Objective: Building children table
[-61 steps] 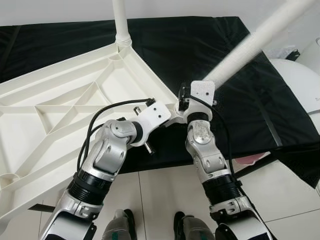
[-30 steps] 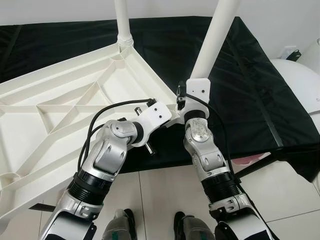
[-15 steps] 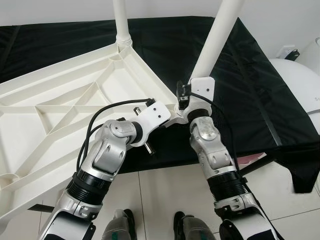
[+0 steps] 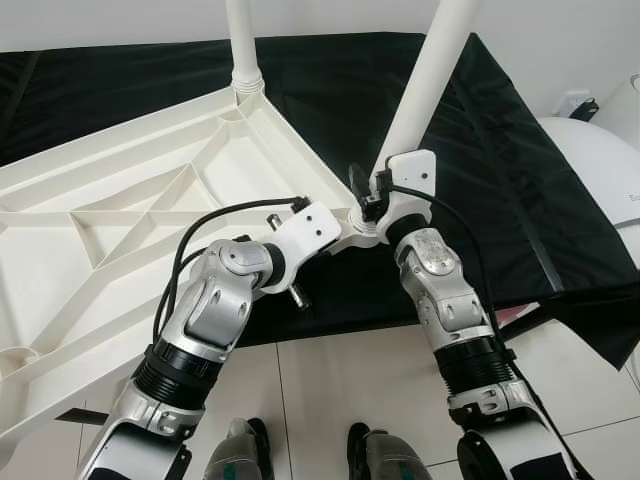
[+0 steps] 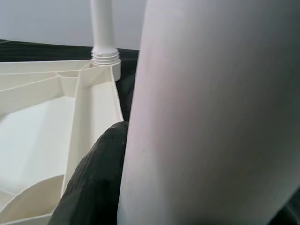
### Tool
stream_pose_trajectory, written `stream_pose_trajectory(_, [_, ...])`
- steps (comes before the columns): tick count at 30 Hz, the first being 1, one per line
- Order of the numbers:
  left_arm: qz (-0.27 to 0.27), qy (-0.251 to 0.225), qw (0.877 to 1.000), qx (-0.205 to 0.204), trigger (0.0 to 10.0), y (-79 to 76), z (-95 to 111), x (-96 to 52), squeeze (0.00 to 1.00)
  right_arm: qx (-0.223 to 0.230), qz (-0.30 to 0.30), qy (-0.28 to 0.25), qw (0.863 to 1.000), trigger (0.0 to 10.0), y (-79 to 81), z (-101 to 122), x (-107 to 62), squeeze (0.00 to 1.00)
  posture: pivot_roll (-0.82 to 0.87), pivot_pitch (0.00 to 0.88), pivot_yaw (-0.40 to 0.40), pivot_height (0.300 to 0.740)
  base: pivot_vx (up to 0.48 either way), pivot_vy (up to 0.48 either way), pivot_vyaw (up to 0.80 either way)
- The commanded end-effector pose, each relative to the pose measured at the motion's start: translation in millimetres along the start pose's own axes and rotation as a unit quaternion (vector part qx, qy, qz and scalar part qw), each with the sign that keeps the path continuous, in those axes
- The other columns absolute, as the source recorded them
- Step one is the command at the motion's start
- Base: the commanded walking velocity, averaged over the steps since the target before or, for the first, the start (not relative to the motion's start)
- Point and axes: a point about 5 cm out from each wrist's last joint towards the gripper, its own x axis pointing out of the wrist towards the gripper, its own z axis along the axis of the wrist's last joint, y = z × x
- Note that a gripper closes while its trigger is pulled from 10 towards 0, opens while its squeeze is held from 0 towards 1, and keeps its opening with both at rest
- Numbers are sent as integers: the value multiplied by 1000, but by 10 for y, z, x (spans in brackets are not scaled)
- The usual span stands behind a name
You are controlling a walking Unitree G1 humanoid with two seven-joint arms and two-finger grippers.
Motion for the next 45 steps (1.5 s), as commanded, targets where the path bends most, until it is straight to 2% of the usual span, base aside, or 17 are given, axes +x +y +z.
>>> stream_pose_trajectory(1, [48, -16, 999, 18, 10000, 17, 88, -31, 0, 10, 7, 29, 999, 10000, -38, -116, -29, 0, -108, 185, -30, 740, 0, 0, 0])
stream_pose_trajectory(5, [49, -16, 999, 17, 10000, 18, 86, -34, 0, 14, 47, 27, 998, 10000, -173, -74, -21, 0, -108, 185, -30, 740, 0, 0, 0])
stream_pose_trajectory(7, [49, -16, 999, 17, 10000, 18, 86, -34, 0, 14, 47, 27, 998, 10000, -173, -74, -21, 0, -108, 185, -30, 740, 0, 0, 0])
stream_pose_trajectory(10, [50, -13, 999, 18, 10000, 28, 68, -35, 0, 3, 63, 20, 998, 10000, -299, -11, -12, 0, -111, 188, -29, 740, 0, 0, 0])
stream_pose_trajectory(16, [50, -4, 999, 21, 10000, 50, 13, -65, 0, 16, 105, 3, 994, 10000, -377, 79, -40, 0, -110, 197, -22, 740, 0, 0, 0])
stream_pose_trajectory(32, [52, 13, 998, 29, 10000, 132, -84, -135, 0, 21, 215, -5, 976, 10000, -508, 158, -119, 0, -106, 201, -16, 740, 0, 0, 0])
stream_pose_trajectory(38, [46, 16, 998, 32, 10000, 114, -101, -152, 0, 37, 267, -10, 963, 10000, -486, 170, -147, 0, -101, 201, -19, 740, 0, 0, 0])
stream_pose_trajectory(45, [33, 17, 999, 38, 10000, 68, -128, -178, 0, 44, 292, -14, 955, 10000, -481, 177, -130, 0, -93, 200, -22, 740, 0, 0, 0])
